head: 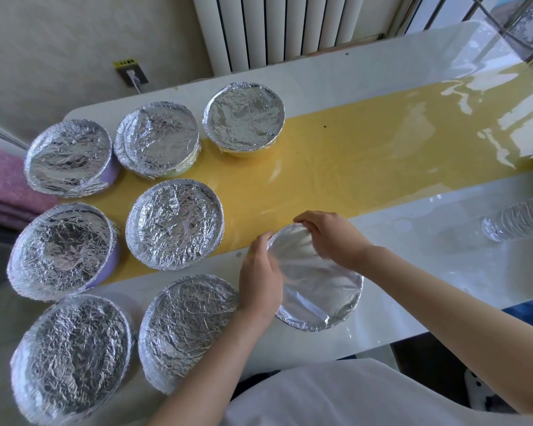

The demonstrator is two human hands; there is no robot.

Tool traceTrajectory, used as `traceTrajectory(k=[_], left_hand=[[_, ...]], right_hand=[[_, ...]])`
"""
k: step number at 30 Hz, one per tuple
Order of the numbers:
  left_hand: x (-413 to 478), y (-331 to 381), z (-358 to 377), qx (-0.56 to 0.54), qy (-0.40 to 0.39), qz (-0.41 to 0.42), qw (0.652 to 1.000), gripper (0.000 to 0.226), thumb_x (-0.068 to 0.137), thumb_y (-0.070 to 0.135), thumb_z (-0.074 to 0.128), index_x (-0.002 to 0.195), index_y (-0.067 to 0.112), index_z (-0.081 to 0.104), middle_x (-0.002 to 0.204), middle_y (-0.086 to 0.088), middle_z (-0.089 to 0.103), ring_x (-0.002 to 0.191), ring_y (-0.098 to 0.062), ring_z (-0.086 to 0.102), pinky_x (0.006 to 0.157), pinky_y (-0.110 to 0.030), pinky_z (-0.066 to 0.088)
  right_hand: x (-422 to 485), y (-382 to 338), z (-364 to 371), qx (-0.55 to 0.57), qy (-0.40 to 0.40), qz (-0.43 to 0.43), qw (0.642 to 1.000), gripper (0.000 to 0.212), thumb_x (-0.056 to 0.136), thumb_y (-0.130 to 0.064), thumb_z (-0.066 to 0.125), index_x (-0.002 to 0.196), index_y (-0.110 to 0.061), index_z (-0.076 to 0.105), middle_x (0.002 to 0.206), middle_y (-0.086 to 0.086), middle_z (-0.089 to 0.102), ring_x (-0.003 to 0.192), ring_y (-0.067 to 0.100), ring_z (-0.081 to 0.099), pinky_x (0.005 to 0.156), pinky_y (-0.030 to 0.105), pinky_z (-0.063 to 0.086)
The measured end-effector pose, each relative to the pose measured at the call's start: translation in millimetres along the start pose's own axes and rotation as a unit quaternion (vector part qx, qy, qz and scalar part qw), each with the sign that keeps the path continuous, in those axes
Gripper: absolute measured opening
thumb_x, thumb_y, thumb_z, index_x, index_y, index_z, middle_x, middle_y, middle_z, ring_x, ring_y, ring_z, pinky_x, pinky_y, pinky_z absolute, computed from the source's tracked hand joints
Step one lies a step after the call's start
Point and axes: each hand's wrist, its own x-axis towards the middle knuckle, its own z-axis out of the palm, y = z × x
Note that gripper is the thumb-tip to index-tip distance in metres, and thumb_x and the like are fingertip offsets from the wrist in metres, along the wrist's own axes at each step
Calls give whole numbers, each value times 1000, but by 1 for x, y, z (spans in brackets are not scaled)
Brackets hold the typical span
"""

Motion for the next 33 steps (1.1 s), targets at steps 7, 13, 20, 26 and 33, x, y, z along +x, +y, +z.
traceTrajectory(k=[7,13,20,26,33], left_hand=[[22,-2,5,-22,13,17,1000,22,98,9,42,104,9,63,89,-7,69,77,-23,58,61,-24,32],[21,1,7,1,26,22,999,20,98,9,42,97,10,62,81,-8,68,70,-26,56,58,-33,33],[20,4,8,15,28,35,999,21,98,11,42,100,12,62,83,-10,69,73,-29,59,57,-32,31],[20,7,7,25,39,47,998,22,97,9,42,101,11,63,85,-11,69,77,-32,61,57,-31,32],[20,8,6,37,30,46,998,21,97,8,42,104,10,62,88,-12,69,80,-33,61,59,-31,35]], right_hand=[[5,1,1,-8,-17,23,1000,31,95,-8,40,112,-16,65,102,11,70,91,32,62,80,39,48],[12,-5,-7,-140,-84,0,987,31,86,-2,42,108,-14,61,93,14,65,80,34,59,59,32,42],[16,-13,-7,-161,-86,-41,982,25,90,-4,42,105,-10,61,89,15,65,74,33,53,60,34,38],[15,-14,-6,-225,-99,-78,966,24,92,-9,43,112,-12,55,102,7,64,88,30,60,64,34,41],[16,-13,-6,-243,-81,-104,961,20,91,-10,41,103,-13,56,99,7,64,86,32,60,63,34,39]])
